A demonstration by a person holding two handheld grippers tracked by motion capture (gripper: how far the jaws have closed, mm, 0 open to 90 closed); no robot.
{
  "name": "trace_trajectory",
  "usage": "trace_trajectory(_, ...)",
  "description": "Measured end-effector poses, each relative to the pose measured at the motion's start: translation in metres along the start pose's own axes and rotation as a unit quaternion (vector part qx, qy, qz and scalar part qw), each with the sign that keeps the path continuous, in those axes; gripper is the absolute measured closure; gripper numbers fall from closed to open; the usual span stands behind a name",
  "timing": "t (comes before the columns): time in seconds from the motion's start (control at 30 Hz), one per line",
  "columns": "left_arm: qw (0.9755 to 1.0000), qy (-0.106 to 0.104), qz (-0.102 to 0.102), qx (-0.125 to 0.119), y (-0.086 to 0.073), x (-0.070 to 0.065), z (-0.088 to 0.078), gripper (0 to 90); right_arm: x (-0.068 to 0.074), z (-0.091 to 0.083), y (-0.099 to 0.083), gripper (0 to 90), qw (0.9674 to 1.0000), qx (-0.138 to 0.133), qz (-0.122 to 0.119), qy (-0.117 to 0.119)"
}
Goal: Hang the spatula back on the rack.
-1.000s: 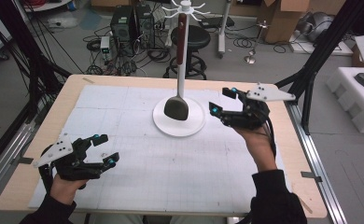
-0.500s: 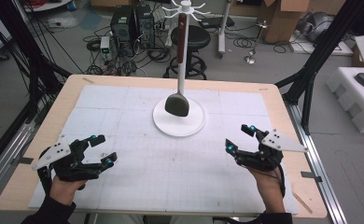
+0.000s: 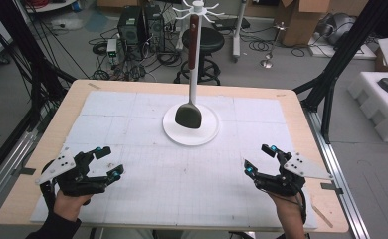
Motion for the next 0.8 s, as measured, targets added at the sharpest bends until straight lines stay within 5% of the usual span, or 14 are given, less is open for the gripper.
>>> trace_trajectory(0.8, 1.0000, 0.004, -0.002, -0.001, 0.0004, -0.0003, -0.0028, 20.6, 0.0009, -0.0015, -0.0041, 21.3, 1.0000, -0.001, 0.005, -0.001)
Point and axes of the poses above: each handheld gripper's, and its own axes: z roughly forward along the jaws, y roughly out of its top, x roughly to its left, the point moved 10 cm from there along z, roughly forward along the jaws, and after that the axes turned 10 degrees about y, right-handed, at the moved point
